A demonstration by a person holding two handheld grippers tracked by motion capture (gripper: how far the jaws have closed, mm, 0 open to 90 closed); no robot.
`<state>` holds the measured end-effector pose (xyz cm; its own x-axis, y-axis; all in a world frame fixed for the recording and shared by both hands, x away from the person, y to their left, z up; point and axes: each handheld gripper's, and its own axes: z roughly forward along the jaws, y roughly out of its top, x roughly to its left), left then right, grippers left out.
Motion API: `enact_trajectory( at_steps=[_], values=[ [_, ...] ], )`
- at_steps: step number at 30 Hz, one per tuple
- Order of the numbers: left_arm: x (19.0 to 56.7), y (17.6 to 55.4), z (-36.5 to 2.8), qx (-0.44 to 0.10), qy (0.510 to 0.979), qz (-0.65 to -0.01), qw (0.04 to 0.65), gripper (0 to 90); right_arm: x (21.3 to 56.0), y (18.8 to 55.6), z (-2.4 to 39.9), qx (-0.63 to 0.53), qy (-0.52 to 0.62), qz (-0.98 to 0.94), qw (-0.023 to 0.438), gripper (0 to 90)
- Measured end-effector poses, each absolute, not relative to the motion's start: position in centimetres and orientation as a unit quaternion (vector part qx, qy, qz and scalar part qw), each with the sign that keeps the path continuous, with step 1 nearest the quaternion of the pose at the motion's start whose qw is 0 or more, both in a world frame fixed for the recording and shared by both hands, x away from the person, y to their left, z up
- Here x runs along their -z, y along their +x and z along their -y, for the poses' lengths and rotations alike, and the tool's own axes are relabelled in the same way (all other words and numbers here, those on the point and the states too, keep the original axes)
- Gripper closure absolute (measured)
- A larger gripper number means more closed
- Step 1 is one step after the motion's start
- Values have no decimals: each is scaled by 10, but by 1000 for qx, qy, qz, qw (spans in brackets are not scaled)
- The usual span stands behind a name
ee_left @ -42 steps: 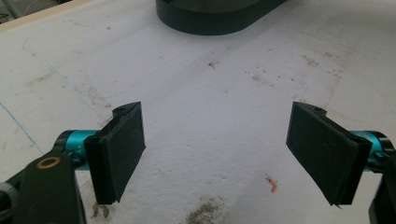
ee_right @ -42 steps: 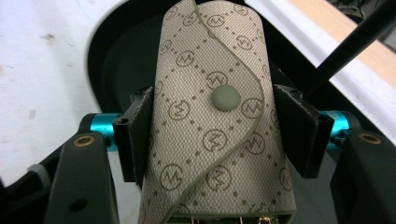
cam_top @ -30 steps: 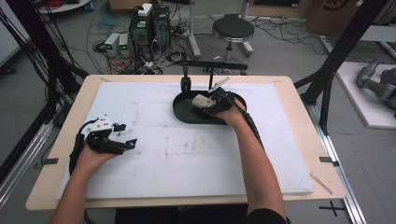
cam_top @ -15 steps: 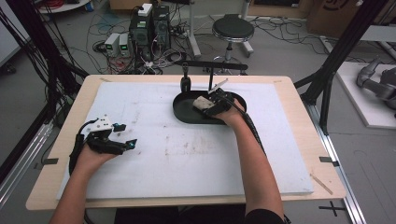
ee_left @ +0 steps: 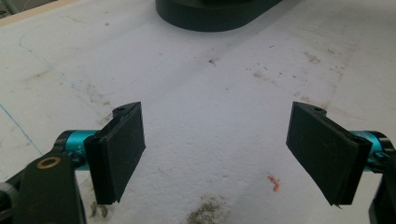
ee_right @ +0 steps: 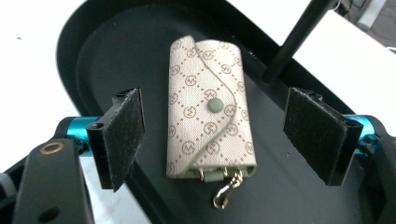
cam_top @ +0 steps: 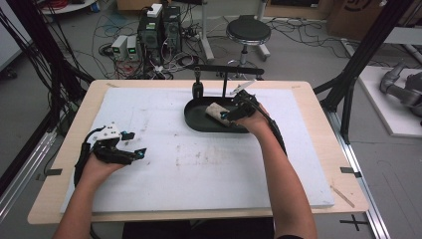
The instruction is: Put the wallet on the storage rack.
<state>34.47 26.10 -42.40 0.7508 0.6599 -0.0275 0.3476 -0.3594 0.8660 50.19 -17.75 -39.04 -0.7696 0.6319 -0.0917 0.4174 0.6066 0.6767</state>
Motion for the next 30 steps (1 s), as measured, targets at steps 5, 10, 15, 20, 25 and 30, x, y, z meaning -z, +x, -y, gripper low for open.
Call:
enact_trajectory(
  at_steps=[5, 10, 15, 20, 25, 30],
  values=[
    [423, 346, -260, -169, 806, -313, 474, 194, 376, 489, 187, -342, 300, -875, 169, 216],
    [421, 346, -258, -171, 804, -310, 477, 194, 361, 475, 195, -350, 298, -871, 175, 214],
    [420, 347, -256, -170, 804, -310, 478, 194, 350, 463, 203, -361, 295, -866, 181, 209],
    [419, 347, -254, -167, 802, -306, 484, 194, 342, 450, 206, -357, 300, -868, 174, 196],
    [419, 349, -253, -167, 801, -306, 487, 194, 339, 438, 209, -379, 288, -858, 195, 194],
    [418, 351, -252, -164, 797, -311, 490, 194, 344, 427, 219, -378, 297, -857, 186, 194]
  ],
)
